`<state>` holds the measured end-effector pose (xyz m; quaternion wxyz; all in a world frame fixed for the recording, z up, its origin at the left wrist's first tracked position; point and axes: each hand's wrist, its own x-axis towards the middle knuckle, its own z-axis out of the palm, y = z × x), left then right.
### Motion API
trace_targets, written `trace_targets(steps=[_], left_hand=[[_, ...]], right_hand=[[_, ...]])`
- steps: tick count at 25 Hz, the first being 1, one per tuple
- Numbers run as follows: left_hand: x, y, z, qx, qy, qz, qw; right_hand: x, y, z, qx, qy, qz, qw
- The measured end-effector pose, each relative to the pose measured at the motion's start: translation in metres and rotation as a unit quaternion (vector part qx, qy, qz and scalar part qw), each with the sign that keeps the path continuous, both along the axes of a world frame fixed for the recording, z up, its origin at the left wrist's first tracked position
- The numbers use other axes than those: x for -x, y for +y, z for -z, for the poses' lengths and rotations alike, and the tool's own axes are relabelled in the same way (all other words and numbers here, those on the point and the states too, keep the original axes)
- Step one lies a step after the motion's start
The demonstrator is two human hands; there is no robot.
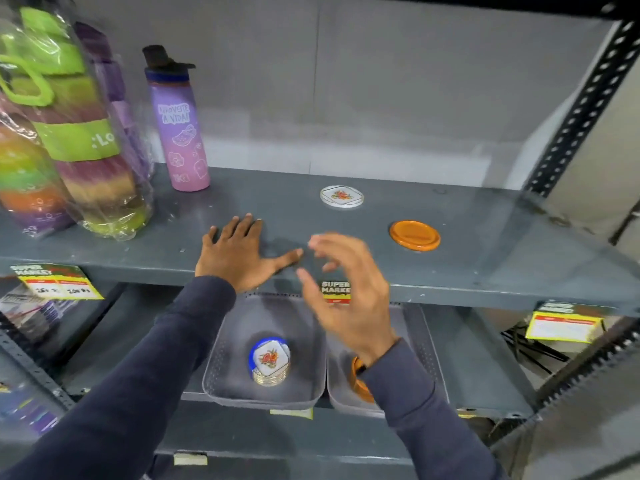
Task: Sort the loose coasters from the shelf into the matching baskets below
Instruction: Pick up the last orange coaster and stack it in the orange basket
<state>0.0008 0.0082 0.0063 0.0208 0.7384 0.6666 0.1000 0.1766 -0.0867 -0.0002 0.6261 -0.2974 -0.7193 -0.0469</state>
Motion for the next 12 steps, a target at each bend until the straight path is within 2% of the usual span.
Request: trace_targets(steps=[3, 5, 7, 9, 12], left_hand=[[0.000, 0.001, 0.002, -0.014, -0.009, -0.004, 1.000], [0.000, 0.002, 0.003, -0.017, -0.009, -0.002, 1.000], [0.000, 0.004, 0.002, -0.017, -0.009, 0.001, 1.000], [0.001, 0.004, 0.002, -0.014, -0.010, 0.002, 1.000], [0.001, 0.003, 0.001, -0.014, -0.012, 0.002, 1.000]], right_hand=[[-0.043, 0.026, -0.025, 0.038, 0.030, 0.094, 0.994], [-0.075, 0.048, -0.026, 0.101, 0.008, 0.185, 0.978], [-0.098, 0.065, -0.020, 0.206, -0.024, 0.282, 0.937], [-0.107, 0.076, -0.013, 0.310, -0.023, 0.358, 0.880], [-0.108, 0.084, -0.009, 0.411, -0.011, 0.416, 0.811]])
